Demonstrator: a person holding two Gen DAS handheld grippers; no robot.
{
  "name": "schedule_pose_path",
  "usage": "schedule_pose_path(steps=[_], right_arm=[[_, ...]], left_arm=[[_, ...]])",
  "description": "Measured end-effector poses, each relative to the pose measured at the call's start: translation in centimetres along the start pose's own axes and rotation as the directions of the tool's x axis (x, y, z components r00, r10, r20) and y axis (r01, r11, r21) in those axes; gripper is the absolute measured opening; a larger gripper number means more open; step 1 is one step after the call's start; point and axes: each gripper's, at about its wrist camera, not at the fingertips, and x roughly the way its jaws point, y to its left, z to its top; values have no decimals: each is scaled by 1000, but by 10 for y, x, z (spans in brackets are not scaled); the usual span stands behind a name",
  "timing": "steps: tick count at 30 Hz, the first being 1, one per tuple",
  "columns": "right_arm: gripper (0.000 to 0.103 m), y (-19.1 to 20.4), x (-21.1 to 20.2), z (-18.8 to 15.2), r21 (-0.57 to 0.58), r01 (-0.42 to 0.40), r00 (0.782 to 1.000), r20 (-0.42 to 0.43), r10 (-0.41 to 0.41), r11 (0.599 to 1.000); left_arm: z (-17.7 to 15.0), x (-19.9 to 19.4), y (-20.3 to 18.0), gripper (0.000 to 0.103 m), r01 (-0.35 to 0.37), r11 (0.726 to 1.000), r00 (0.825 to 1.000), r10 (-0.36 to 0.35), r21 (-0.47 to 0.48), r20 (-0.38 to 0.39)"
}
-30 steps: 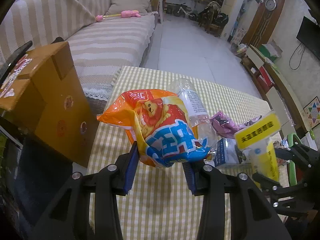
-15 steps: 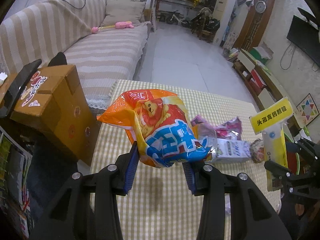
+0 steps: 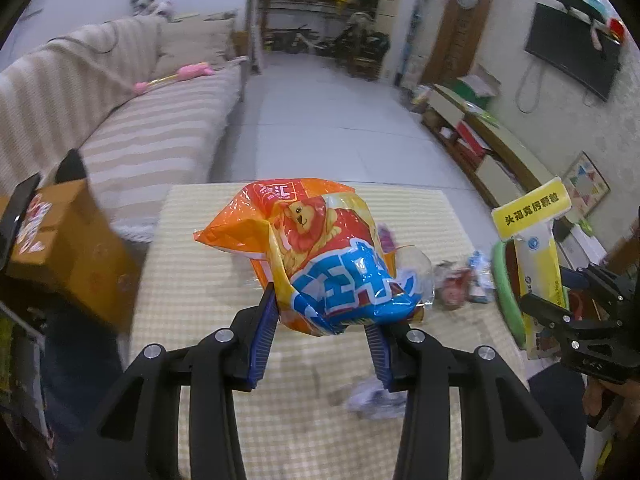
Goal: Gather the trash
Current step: 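Carry the bag and box over the bin while opening both tools to drop them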
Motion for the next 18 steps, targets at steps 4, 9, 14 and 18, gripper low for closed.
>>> schedule_pose_path(steps=[4,9,14,18], right_arm=[[61,-31,-13,-11,60,40,999,13,-41,997],[61,-74,-28,-25,153,90,995,24,-94,984],[61,-120,-41,-43,253,134,989,30,-146,958],[61,-152,-46,-57,320,163,983,27,-181,933]], left_arm=[[7,6,-35,39,45,998,999,-45,42,-8],[15,15,-86,39,113,988,994,-111,101,-22],[22,22,-134,39,191,969,982,-186,155,-42],[26,30,-175,39,275,942,961,-266,194,-74]])
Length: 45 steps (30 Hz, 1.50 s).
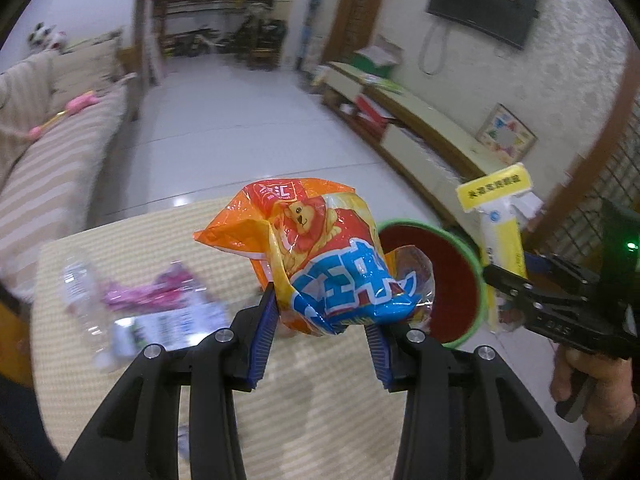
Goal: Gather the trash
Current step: 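Carry the bag and box over the bin while opening both tools to drop them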
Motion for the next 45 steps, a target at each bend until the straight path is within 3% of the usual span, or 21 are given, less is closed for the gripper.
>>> schedule_pose_path(steps=[6,14,34,35,36,37,38,45], right_arm=[[61,-39,7,-12,75,29,1000,-10,-29,997],[61,-73,22,-23,139,36,999,-35,-31,990],[63,-83,52,-26,142,43,996,-77,-33,989],[66,-82,53,-26,135,48,996,-82,-37,990],[69,-81,54,-25,129,55,995,-84,-44,990],[72,-80,54,-25,123,69,995,-85,-59,990],[75,-80,54,-25,119,76,994,-84,-66,990],[89,-69,48,-21,81,83,994,-71,-78,993]], left_arm=[[15,28,-44,39,99,994,995,-97,50,-32],[25,62,-77,39,182,981,981,-176,70,-79],[29,115,-102,41,218,975,965,-210,36,-157],[30,116,-102,43,215,976,966,-208,33,-156],[30,116,-101,52,207,978,968,-200,32,-154],[30,116,-101,68,192,981,972,-185,32,-146],[31,114,-100,74,186,982,974,-181,24,-133],[31,99,-85,88,178,984,980,-177,-3,-94]])
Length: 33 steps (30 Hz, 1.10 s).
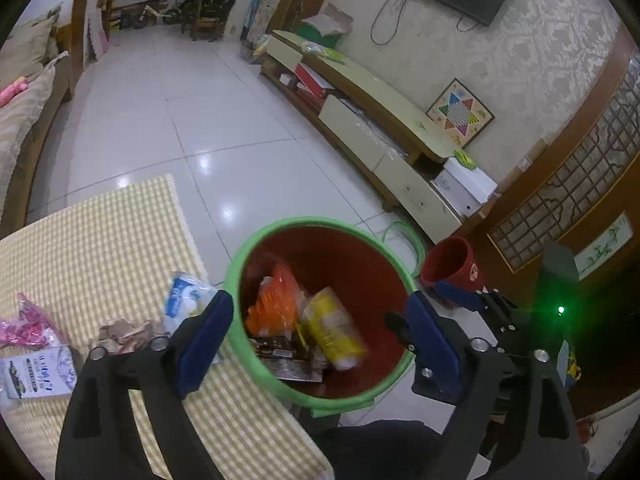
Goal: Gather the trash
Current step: 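Carry the bag and box over the bin while opening both tools to drop them, then move both open tools back over the table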
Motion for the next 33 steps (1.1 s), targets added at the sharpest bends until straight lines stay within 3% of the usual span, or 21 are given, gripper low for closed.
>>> schedule_pose_path(steps=[5,14,26,33], right_arm=[[93,13,-7,1,-16,0,1000,11,0,1000],[98,65,-18,1,-68,-36,999,24,38,997],[98,165,-11,-5,-197,-129,992,-18,128,972],[98,213,-3,-14,-267,-151,988,-50,143,952]], left_arm=[[-3,-23,17,95,-40,999,999,41,-22,36],[-24,-73,64,95,-118,990,991,123,-74,61],[-83,-144,154,95,-231,958,969,242,-171,45],[-129,-162,191,95,-243,943,968,250,-226,2]])
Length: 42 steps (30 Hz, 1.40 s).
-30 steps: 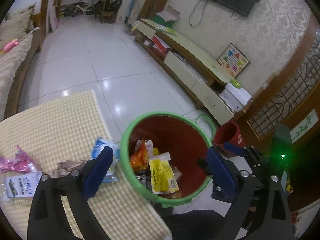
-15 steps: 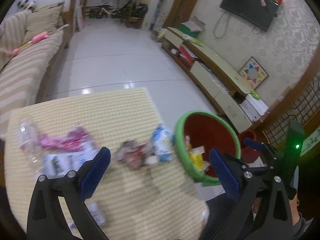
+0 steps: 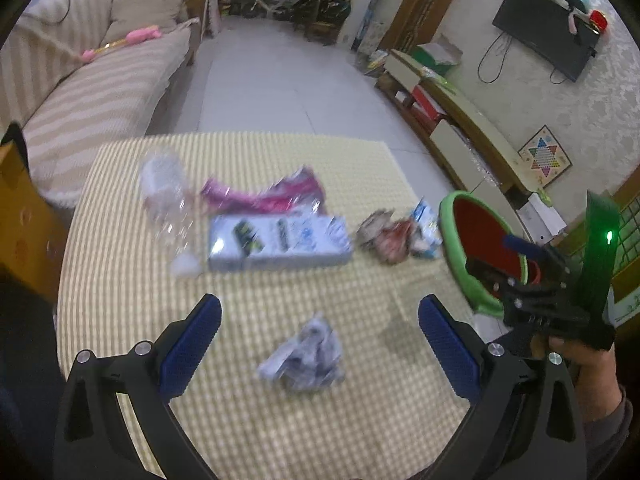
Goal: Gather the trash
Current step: 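Move both open tools back over the table, then grasp the white crumpled paper with the left tool while the right tool grasps the crumpled paper pile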
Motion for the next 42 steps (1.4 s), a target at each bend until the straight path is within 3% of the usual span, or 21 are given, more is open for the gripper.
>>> schedule_pose_path(steps=[13,27,31,35,42], right_arm=[[98,37,29,11,-112,14,999,-34,-18,994],[98,41,92,26,-215,48,993,-96,-70,975],[98,42,111,26,-247,50,989,-125,-83,968],[97,42,124,24,-260,41,985,-150,-82,965],[69,43,135,17,-267,18,981,-183,-69,963]], left_arm=[[-48,36,15,95,10,1000,993,-13,-24,-116],[-51,88,5,95,-83,995,980,92,57,-178],[-50,102,7,90,-109,991,975,121,73,-189],[-49,113,5,87,-84,994,975,96,71,-200],[-49,120,-8,61,-33,994,978,53,102,-203]])
